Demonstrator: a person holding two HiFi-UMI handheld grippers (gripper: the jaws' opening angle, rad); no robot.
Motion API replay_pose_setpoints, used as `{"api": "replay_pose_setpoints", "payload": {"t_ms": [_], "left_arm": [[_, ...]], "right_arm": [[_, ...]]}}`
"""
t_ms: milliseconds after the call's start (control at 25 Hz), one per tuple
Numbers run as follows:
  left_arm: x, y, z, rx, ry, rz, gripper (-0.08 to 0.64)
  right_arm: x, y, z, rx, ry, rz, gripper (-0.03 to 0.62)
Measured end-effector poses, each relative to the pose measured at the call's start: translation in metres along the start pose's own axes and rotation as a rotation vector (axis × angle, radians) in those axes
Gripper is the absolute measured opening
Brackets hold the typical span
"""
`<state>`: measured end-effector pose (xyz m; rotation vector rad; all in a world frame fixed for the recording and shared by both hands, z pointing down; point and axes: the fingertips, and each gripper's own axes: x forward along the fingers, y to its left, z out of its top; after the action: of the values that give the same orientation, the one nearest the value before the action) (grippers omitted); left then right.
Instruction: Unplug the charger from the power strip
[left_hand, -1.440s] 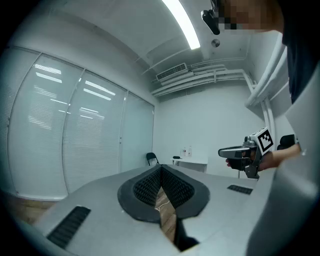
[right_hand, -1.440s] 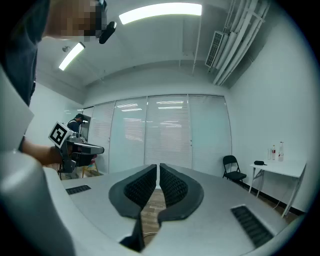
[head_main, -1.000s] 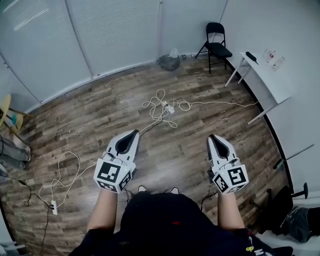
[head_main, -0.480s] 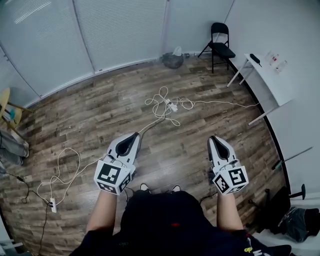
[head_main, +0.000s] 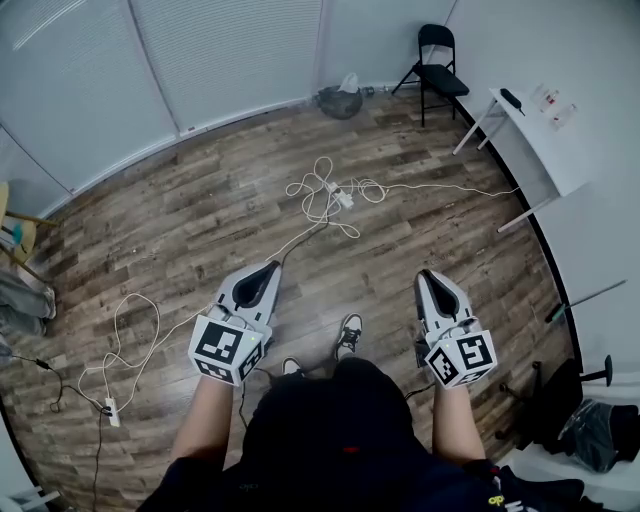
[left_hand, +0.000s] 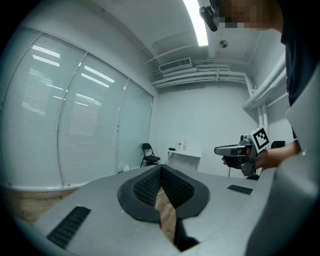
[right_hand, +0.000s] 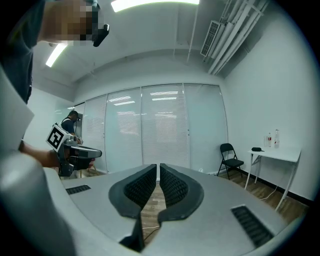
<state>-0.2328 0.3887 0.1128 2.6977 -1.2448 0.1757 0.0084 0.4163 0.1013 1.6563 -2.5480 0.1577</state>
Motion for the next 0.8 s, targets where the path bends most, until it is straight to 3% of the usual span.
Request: {"api": "replay_pose_setpoints", "payload": {"t_ms": [440, 800], "left_arm": [[0.143, 0.006, 0.031, 0.056, 0.021, 0.029, 0.018], [0.253, 0.025, 0.045, 0.007, 0.028, 0.142, 0.018]], "right_arm": [[0.083, -0.131, 0.001, 0.06, -0.009, 0.051, 0.038], [0.153, -0.241, 0.003, 0.065, 0.01, 0.127, 0.038]]}}
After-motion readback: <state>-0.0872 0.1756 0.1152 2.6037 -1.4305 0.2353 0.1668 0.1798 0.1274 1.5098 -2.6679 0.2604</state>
